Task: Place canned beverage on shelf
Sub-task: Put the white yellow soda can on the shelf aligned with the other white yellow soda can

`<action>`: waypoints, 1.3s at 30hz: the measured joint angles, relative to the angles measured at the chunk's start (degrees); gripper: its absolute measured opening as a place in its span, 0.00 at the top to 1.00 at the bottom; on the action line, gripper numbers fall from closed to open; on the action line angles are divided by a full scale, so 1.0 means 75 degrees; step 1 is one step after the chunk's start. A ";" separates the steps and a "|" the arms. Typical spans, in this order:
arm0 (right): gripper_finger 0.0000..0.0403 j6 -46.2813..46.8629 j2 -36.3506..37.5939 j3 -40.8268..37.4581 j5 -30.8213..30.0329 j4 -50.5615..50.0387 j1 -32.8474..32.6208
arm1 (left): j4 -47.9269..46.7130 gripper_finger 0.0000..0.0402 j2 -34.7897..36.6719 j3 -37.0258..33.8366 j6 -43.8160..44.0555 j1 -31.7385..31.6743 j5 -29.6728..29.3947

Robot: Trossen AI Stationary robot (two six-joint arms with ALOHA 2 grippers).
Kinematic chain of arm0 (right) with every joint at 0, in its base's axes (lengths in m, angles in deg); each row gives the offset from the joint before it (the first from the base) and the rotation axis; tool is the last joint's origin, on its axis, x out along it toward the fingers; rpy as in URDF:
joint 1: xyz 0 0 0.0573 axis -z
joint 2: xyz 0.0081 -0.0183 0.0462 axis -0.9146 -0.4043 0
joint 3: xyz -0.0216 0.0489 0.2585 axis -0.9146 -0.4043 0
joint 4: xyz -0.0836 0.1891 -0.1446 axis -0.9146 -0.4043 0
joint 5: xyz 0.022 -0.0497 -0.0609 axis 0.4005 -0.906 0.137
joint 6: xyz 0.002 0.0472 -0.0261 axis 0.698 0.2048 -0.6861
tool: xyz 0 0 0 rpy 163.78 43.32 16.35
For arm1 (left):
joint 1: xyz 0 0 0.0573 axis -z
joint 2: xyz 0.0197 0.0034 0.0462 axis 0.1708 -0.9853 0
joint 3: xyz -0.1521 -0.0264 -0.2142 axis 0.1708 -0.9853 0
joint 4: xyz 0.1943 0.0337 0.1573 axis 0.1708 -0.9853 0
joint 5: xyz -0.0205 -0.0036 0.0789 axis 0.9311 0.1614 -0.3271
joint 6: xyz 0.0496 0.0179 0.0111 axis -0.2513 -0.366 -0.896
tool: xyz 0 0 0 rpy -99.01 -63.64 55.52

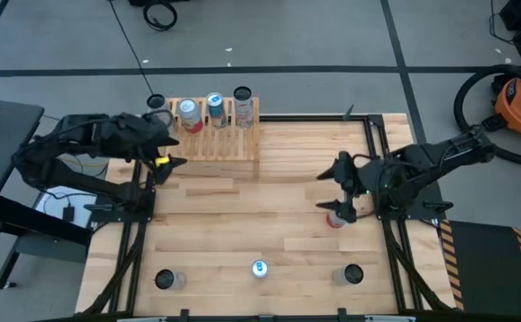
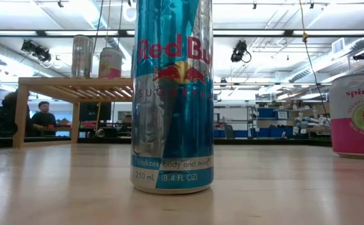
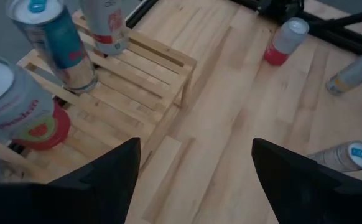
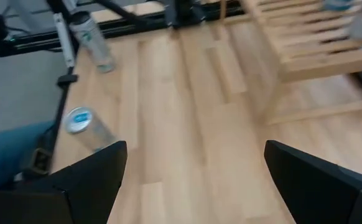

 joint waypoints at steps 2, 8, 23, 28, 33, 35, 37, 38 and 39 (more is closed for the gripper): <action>0.03 0.0297 -0.0098 0.0000 -0.0002 -0.0034 -0.0285 | -0.0003 0.23 -0.0108 0.0000 0.0182 0.0331 -0.0205; 0.03 0.1204 -0.0428 0.0000 -0.0004 -0.0411 -0.1187 | 0.0004 0.23 -0.0555 -0.0002 0.0717 0.1369 -0.0754; 0.03 0.4272 -0.1697 0.0000 0.0660 -0.1949 -0.3143 | 0.0842 0.23 -0.1761 0.0000 0.1491 0.2884 -0.1789; 0.03 0.5057 -0.2293 0.0000 0.1284 -0.2252 -0.3451 | 0.1256 0.23 -0.2058 0.0000 0.1405 0.2952 -0.1787; 0.04 0.5113 -0.2737 0.0000 0.1656 -0.2222 -0.3506 | 0.1746 0.23 -0.2237 0.0000 0.0895 0.2949 -0.1768; 0.04 0.5214 -0.2754 0.0003 0.1756 -0.2180 -0.3503 | 0.1796 0.23 -0.2280 0.0000 0.0851 0.2949 -0.1764; 0.04 0.5303 -0.2726 -0.0001 0.1790 -0.2108 -0.3502 | 0.1791 0.23 -0.2286 0.0000 0.0849 0.2950 -0.1761; 0.04 0.5304 -0.2672 -0.0003 0.1772 -0.2035 -0.3503 | 0.1795 0.23 -0.2291 0.0000 0.0832 0.2949 -0.1764; 0.04 0.5325 -0.2592 -0.0003 0.1717 -0.1979 -0.3503 | 0.1792 0.23 -0.2297 0.0000 0.0827 0.2949 -0.1764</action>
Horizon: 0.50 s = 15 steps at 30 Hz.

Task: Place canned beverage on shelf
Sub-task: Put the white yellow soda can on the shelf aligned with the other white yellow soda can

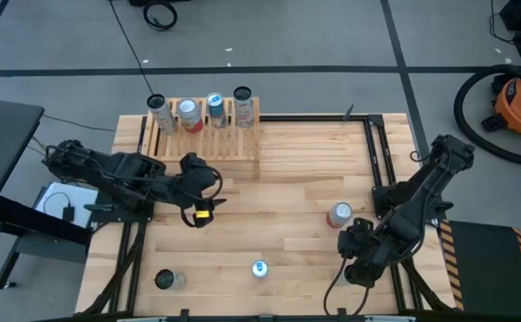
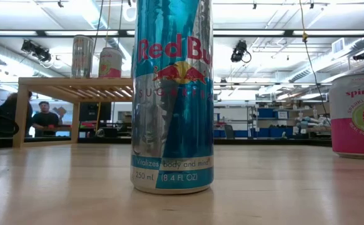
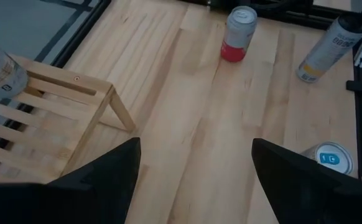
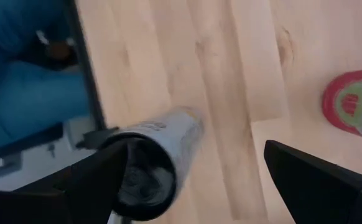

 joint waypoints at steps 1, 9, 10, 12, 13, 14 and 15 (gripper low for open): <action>0.04 0.0085 0.0085 0.0003 -0.0057 0.0020 0.0000 | -0.0005 0.23 -0.0010 0.0000 0.0000 0.0000 0.0003; 0.04 0.1200 0.0510 0.0009 0.0086 0.0201 -0.0304 | -0.0005 0.23 -0.0008 0.0000 -0.0205 -0.0006 0.0000; 0.04 0.1320 0.0480 0.0009 0.0094 0.0239 -0.0414 | -0.0005 0.23 -0.0008 0.0000 -0.0227 -0.0015 0.0003; 0.04 0.1497 0.0410 0.0009 0.0045 0.0305 -0.0637 | -0.0005 0.23 -0.0010 0.0000 -0.0227 -0.0017 -0.0005; 0.04 0.1564 0.0355 0.0009 -0.0033 0.0303 -0.0737 | -0.0001 0.23 -0.0008 0.0000 -0.0227 -0.0017 -0.0013; 0.04 0.1614 0.0288 0.0009 -0.0139 0.0293 -0.0833 | 0.0004 0.23 -0.0009 0.0000 -0.0227 -0.0017 -0.0016; 0.04 0.1637 0.0222 0.0009 -0.0257 0.0291 -0.0915 | 0.0023 0.23 -0.0008 0.0000 -0.0227 -0.0017 -0.0018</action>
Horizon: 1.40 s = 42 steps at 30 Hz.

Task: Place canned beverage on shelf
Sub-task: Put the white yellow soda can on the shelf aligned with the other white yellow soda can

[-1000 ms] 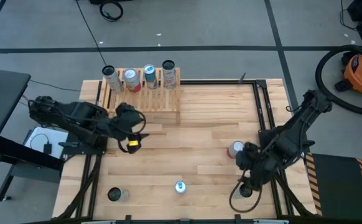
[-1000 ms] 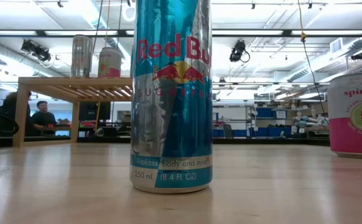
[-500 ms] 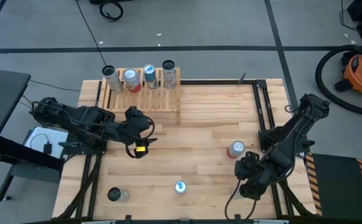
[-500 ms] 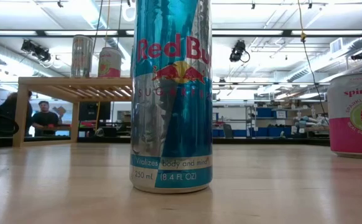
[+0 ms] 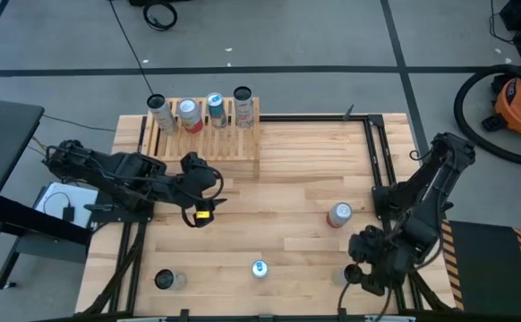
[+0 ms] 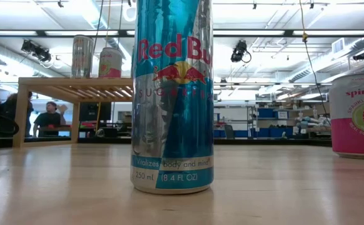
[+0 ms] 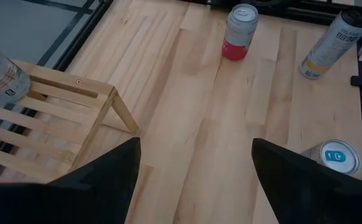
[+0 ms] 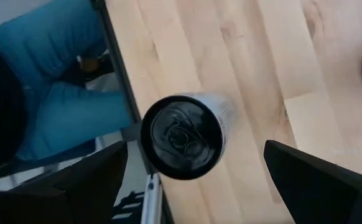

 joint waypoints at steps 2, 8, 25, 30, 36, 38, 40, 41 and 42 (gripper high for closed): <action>0.04 0.0051 -0.0112 -0.0003 -0.0215 -0.0001 -0.0108 | 0.0065 0.23 -0.0001 0.0000 0.0003 0.0000 0.0001; 0.04 0.0078 -0.0593 -0.0003 -0.0461 0.0058 -0.0173 | 0.0228 0.23 0.0000 0.0000 0.0006 0.0000 -0.0003; 0.04 -0.0488 -0.0822 -0.0015 -0.0460 0.0395 -0.0052 | 0.0266 0.23 0.0000 0.0000 0.0052 0.0000 -0.0003; 0.04 -0.0129 -0.0818 -0.0015 0.0010 0.0350 -0.0086 | 0.0266 0.23 0.0000 0.0000 0.0050 0.0000 -0.0003; 0.04 -0.0028 -0.0879 -0.0012 -0.0361 0.0148 -0.0184 | 0.0266 0.23 0.0000 0.0000 0.0029 0.0000 -0.0003; 0.04 -0.0109 -0.0879 -0.0012 -0.0450 0.0118 -0.0176 | 0.0281 0.23 0.0000 0.0000 0.0030 0.0000 -0.0003; 0.04 -0.0129 -0.0879 -0.0012 -0.0383 0.0129 -0.0177 | 0.0339 0.23 0.0000 0.0000 0.0032 0.0000 -0.0003; 0.04 -0.0131 -0.0879 -0.0012 -0.0305 0.0131 -0.0178 | 0.0347 0.23 0.0000 0.0000 0.0033 0.0000 -0.0003; 0.04 -0.0136 -0.0879 -0.0012 -0.0264 0.0131 -0.0173 | 0.0349 0.23 0.0000 0.0000 0.0032 0.0000 -0.0003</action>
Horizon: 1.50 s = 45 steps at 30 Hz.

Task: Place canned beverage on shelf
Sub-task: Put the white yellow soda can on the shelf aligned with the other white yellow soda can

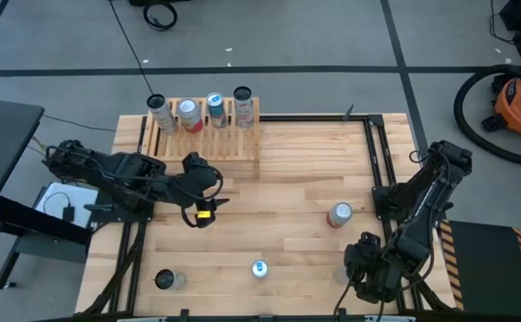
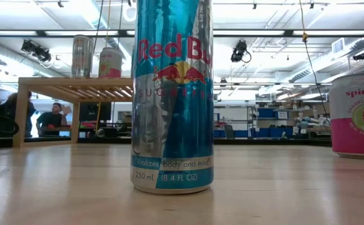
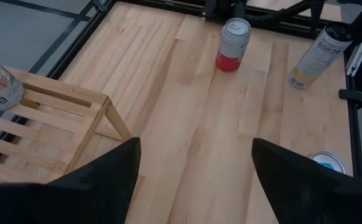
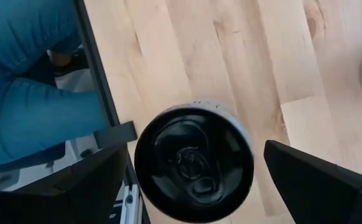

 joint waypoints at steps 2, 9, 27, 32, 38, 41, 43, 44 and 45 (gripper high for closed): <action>0.04 -0.0008 0.0000 0.0000 0.0045 0.0000 0.0018 | 0.0019 0.23 0.0000 0.0000 0.0001 0.0000 0.0000; 0.04 -0.0044 0.0000 0.0000 0.0215 0.0001 0.0119 | 0.0030 0.23 0.0000 0.0000 -0.0003 0.0000 0.0000; 0.10 0.0407 0.0003 -0.0461 0.0004 0.0426 -0.0038 | 0.0028 0.23 0.0000 0.0000 -0.0140 0.0000 0.0000; 0.12 0.0575 0.0003 -0.0463 -0.0008 0.0431 -0.0069 | 0.0025 0.23 0.0000 0.0000 -0.0139 0.0000 0.0001; 0.13 0.0553 0.0005 -0.0679 0.0047 0.0639 -0.0067 | 0.0047 0.23 0.0000 0.0000 -0.0137 0.0000 0.0000; 0.18 0.0528 0.0006 -0.0734 0.0080 0.0614 -0.0063 | 0.0088 0.23 0.0000 0.0000 -0.0137 0.0000 0.0002; 0.22 0.0470 0.0006 -0.0734 0.0138 0.0618 -0.0040 | 0.0122 0.23 0.0000 0.0000 -0.0141 0.0000 0.0003; 0.25 0.0468 0.0006 -0.0731 0.0163 0.0586 -0.0025 | 0.0133 0.23 0.0000 0.0000 -0.0146 0.0000 0.0003; 0.27 0.0467 0.0006 -0.0733 0.0172 0.0580 -0.0011 | 0.0139 0.23 0.0000 0.0000 -0.0156 0.0000 0.0003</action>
